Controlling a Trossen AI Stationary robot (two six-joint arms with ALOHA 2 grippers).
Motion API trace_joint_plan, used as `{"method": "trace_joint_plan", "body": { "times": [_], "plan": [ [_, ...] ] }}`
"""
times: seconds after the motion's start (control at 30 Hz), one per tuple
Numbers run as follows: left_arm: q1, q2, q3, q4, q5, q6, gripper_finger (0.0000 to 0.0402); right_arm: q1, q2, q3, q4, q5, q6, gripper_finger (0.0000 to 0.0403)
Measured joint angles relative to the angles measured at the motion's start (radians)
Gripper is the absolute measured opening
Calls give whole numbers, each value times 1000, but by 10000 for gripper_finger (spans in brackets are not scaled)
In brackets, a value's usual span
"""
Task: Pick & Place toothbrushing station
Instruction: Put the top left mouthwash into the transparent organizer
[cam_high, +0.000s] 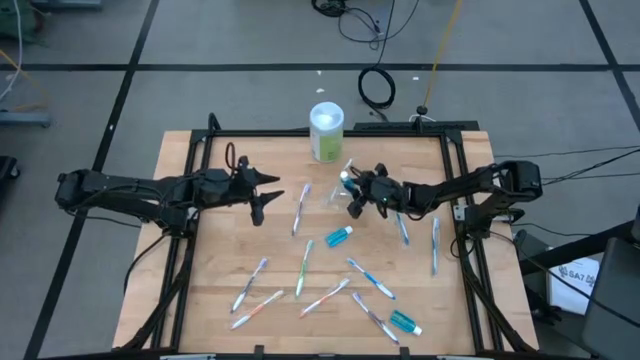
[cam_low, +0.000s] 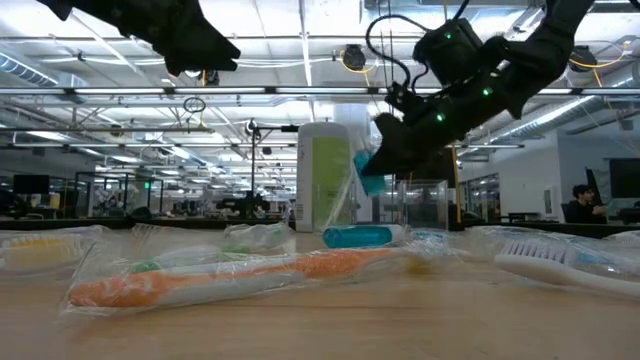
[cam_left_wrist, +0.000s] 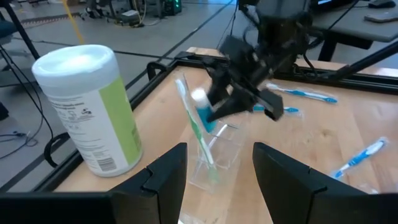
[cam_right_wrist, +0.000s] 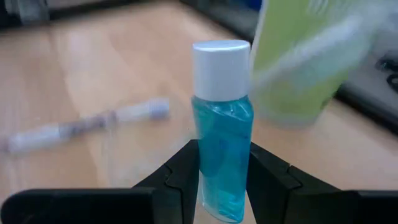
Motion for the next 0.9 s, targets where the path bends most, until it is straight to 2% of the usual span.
{"method": "trace_joint_plan", "body": {
  "times": [0.37,0.6,0.9],
  "plan": [
    [0,0,0,-2,1,10,191,-2,62,1,17,-10,68,102],
    [0,1,0,-6,1,10,191,-2,116,2,105,-9,21,105],
    [0,1,0,-6,2,10,191,-1,115,1,100,-13,19,160]
  ]
}}
